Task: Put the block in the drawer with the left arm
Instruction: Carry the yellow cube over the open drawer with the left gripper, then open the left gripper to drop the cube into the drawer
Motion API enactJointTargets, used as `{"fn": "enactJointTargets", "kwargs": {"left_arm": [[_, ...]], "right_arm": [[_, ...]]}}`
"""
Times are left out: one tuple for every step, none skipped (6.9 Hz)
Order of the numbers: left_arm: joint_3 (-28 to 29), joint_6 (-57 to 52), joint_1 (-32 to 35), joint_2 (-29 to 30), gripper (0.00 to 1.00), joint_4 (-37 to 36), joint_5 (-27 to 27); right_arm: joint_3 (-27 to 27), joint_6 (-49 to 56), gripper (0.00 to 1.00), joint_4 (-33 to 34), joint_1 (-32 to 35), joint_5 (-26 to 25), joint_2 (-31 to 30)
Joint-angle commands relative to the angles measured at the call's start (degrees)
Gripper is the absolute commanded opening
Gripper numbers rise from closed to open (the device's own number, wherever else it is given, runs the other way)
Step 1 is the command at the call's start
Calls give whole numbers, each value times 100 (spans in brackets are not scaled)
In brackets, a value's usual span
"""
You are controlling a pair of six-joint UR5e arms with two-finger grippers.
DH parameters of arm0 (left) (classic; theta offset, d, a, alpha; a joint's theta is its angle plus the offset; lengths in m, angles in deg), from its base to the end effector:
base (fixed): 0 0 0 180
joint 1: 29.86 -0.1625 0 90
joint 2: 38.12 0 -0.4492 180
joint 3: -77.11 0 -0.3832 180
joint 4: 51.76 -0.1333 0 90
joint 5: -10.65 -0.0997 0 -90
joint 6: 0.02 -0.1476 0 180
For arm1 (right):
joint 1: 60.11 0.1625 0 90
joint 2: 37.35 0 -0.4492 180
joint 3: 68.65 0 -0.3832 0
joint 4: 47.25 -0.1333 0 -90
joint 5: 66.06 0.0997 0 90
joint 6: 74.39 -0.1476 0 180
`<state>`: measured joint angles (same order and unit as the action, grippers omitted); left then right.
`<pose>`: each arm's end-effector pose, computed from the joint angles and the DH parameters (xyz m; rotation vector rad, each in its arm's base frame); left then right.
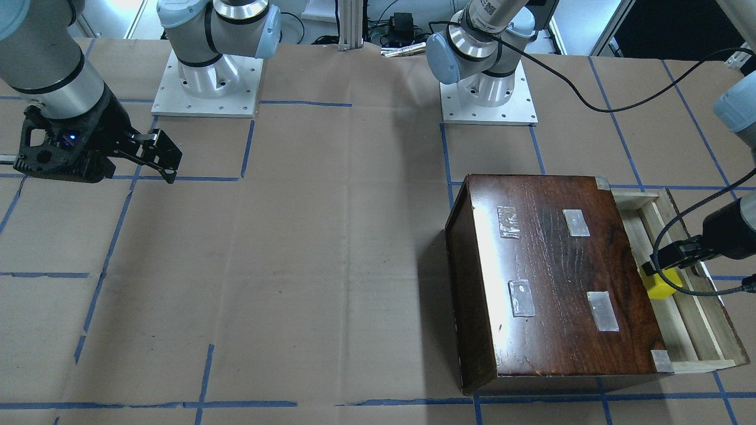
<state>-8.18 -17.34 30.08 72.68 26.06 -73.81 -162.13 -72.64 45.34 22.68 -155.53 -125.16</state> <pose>0.1814 -0.6081 0.3229 0.3406 -3.0062 -0.0358 0.0721 -0.5031 0.4208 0.1493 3.1235 0.0827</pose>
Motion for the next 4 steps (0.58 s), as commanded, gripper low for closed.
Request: {"fn": "enactJointTargets", "kwargs": {"left_arm": [[109, 9, 0, -93, 98, 6, -17], [188, 9, 0, -198, 99, 32, -17], [189, 18, 0, -312, 99, 67, -174], [145, 70, 44, -487, 99, 85, -393]], "right_arm": [[-4, 0, 100, -5, 0, 0, 0], [5, 0, 100, 4, 0, 0, 0], [-4, 0, 100, 4, 0, 0, 0], [-4, 0, 100, 4, 0, 0, 0]]}}
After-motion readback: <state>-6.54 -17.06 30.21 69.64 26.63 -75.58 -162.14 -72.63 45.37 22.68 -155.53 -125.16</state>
